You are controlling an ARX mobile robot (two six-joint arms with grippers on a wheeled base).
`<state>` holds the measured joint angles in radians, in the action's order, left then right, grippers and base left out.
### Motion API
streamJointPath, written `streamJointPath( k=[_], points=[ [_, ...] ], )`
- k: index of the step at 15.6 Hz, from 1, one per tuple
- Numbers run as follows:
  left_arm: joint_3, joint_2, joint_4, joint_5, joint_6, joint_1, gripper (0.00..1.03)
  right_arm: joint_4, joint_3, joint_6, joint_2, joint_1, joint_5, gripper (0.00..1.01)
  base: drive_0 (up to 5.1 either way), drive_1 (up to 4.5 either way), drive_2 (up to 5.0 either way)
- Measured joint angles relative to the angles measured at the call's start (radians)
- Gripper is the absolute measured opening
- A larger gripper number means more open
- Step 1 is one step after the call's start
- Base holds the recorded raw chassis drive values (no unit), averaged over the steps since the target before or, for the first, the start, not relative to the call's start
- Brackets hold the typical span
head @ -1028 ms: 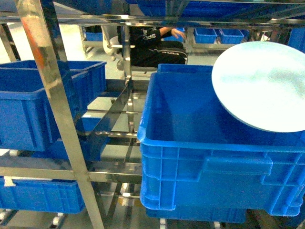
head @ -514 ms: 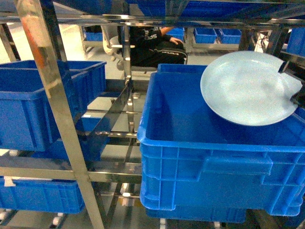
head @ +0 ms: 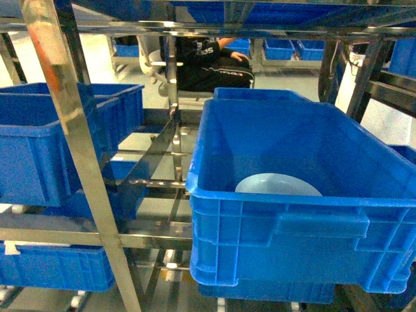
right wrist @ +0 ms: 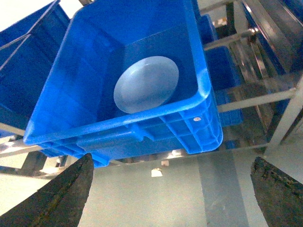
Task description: Place blue tray on left shelf second layer neatly
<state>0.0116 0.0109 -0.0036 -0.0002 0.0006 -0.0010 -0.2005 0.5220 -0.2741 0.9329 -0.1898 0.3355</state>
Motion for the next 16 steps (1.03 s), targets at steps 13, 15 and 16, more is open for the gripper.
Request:
streamJointPath(
  k=[13,15,16],
  points=[
    [0.0,0.0,-0.001,-0.001,0.0,0.001,0.98,0.769,-0.419,0.265,-0.237,0.183,-0.325,0.09,0.0,0.0,0.0],
    [0.0,0.0,0.0,0.0,0.0,0.001,0.98,0.733,-0.442,0.272,-0.318,0.192,-0.334,0.02,0.0,0.0,0.0],
    [0.0,0.0,0.0,0.0,0.0,0.001,0.98,0.708,-0.454,0.272,-0.356,0.19,-0.333,0.02,0.0,0.0,0.0]
  ],
)
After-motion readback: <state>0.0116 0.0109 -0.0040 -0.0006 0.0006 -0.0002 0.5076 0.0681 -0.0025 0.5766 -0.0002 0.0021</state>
